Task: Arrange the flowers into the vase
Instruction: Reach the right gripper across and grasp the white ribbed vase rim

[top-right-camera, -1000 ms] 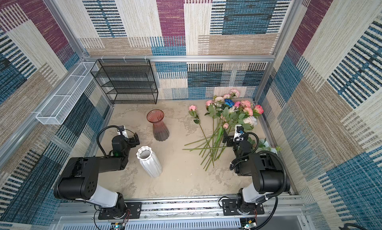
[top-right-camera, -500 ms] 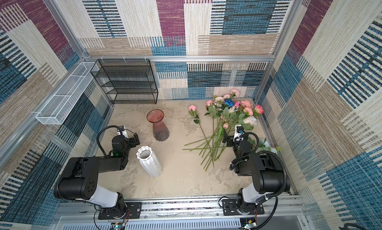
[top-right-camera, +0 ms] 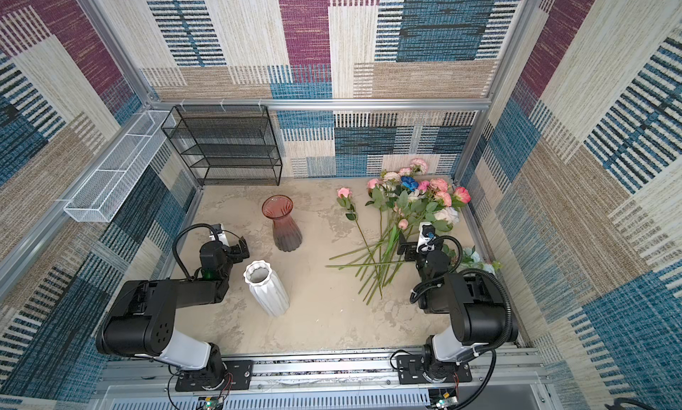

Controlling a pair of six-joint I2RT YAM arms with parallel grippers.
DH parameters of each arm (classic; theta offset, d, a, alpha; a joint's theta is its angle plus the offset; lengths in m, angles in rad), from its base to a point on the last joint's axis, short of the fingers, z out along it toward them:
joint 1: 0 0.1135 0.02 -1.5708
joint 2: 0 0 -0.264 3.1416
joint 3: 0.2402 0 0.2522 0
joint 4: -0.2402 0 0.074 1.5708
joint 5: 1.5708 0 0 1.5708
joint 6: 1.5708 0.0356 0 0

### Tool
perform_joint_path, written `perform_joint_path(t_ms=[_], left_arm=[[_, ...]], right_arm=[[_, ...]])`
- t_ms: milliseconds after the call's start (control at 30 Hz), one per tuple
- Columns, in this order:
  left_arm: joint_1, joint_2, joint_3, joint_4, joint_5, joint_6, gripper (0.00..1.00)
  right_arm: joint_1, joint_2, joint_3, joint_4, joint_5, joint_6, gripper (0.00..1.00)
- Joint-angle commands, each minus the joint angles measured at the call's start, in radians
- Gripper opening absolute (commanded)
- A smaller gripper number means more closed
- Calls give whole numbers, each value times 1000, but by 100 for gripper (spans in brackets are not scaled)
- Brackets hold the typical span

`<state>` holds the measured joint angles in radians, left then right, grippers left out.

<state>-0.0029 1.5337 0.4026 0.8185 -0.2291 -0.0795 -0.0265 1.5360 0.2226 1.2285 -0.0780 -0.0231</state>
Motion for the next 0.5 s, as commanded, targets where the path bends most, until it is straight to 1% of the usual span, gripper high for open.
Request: perform_joint_path(t_ms=[0, 67, 100, 133, 167, 267, 333, 400, 467], left_arm=[[0, -3, -2, 41, 1, 35, 100], [0, -35, 13, -32, -9, 21, 99], [0, -38, 13, -30, 1, 28, 99], [0, -37, 0, 17, 15, 45, 99], [0, -62, -3, -8, 16, 42, 99], [3, -158, 53, -184, -47, 10, 99], [3, -211, 103, -326, -56, 5, 99], [3, -263, 144, -408, -66, 0, 99], [3, -314, 175, -464, -96, -32, 99]], right_arm=[[0, -4, 1, 29, -3, 0, 100], [0, -16, 2, 17, 38, 16, 100], [0, -33, 11, -12, 61, 24, 100], [0, -48, 26, -52, 71, 28, 100], [0, -70, 54, -121, 80, 31, 100], [0, -120, 96, -236, 103, 45, 100], [-1, -165, 103, -293, 127, 64, 100], [0, -221, 106, -339, 145, 93, 100], [0, -272, 124, -407, 162, 125, 100]])
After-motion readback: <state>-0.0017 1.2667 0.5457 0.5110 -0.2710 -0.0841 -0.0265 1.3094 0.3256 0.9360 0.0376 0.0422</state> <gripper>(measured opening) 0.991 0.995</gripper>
